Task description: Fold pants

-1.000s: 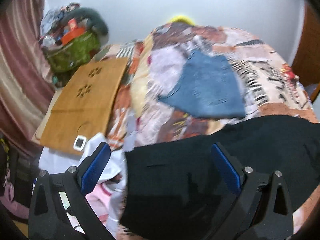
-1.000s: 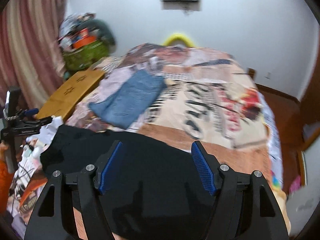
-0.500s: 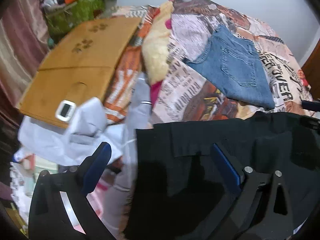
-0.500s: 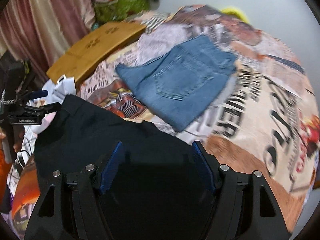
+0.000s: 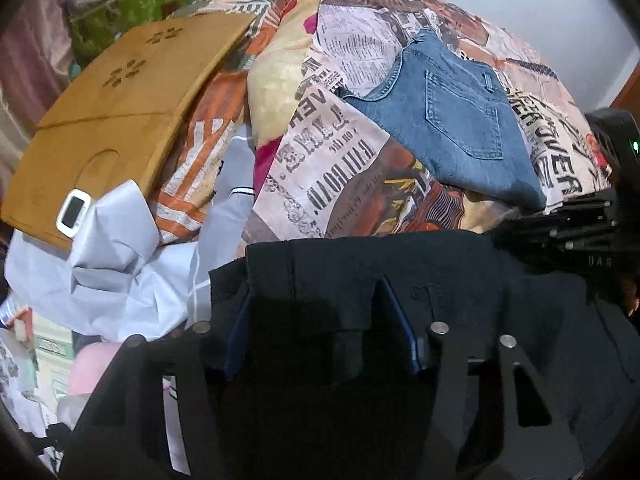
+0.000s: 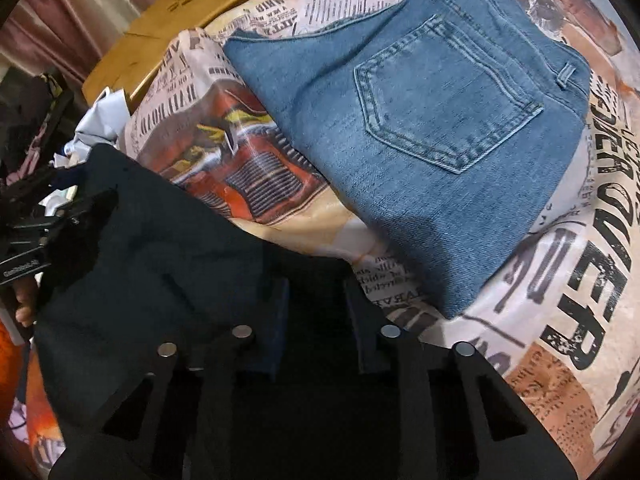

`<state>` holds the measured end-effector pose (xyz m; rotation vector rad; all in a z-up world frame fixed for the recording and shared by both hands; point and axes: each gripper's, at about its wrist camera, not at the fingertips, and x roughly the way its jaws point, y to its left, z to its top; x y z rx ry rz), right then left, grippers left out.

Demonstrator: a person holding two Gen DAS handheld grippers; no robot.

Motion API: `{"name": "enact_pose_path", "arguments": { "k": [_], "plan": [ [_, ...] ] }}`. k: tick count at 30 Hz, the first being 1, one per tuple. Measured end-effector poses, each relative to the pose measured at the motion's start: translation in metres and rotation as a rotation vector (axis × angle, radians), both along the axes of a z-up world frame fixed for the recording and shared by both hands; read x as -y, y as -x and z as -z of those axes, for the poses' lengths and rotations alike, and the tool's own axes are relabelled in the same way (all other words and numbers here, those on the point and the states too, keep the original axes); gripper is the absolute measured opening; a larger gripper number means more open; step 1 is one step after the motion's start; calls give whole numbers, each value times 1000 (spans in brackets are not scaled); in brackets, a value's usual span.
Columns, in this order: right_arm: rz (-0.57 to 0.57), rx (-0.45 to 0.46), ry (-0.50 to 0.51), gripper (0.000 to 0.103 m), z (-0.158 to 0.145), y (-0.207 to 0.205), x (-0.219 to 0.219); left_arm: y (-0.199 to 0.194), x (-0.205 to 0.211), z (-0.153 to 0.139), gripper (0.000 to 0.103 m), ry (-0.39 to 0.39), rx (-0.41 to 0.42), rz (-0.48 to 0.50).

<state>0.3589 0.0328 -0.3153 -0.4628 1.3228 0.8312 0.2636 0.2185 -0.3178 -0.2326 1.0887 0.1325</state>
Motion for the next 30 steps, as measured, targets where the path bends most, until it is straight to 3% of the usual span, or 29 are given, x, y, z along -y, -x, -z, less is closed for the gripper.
{"name": "enact_pose_path", "arguments": {
  "k": [4,7,11,15,17,21,23,26,30],
  "plan": [
    [5,30,-25,6,-3,4,0,4,7,-4,48,-75,19,16],
    [-15,143,-60,4,-22,15,-1,7,4,-11,41,-103,39,9],
    [-8,289,-99,2,-47,23,-7,-2,-8,-21,41,-131,50,-17],
    [56,331,-75,0,-47,8,-9,-19,-16,-13,44,-209,22,-44],
    [104,326,-56,0,-46,-1,-1,-24,-24,-11,49,-190,7,-48],
    [162,205,-97,1,-62,-10,24,-16,-36,-27,57,-103,8,-50],
    [167,192,-127,2,-75,-1,37,-7,-37,-40,60,-114,26,-66],
    [171,198,-157,11,-96,16,57,11,-38,-61,68,-117,60,-74],
    [186,209,-199,34,-115,36,77,36,-38,-79,73,-112,72,-68]
  ]
}}
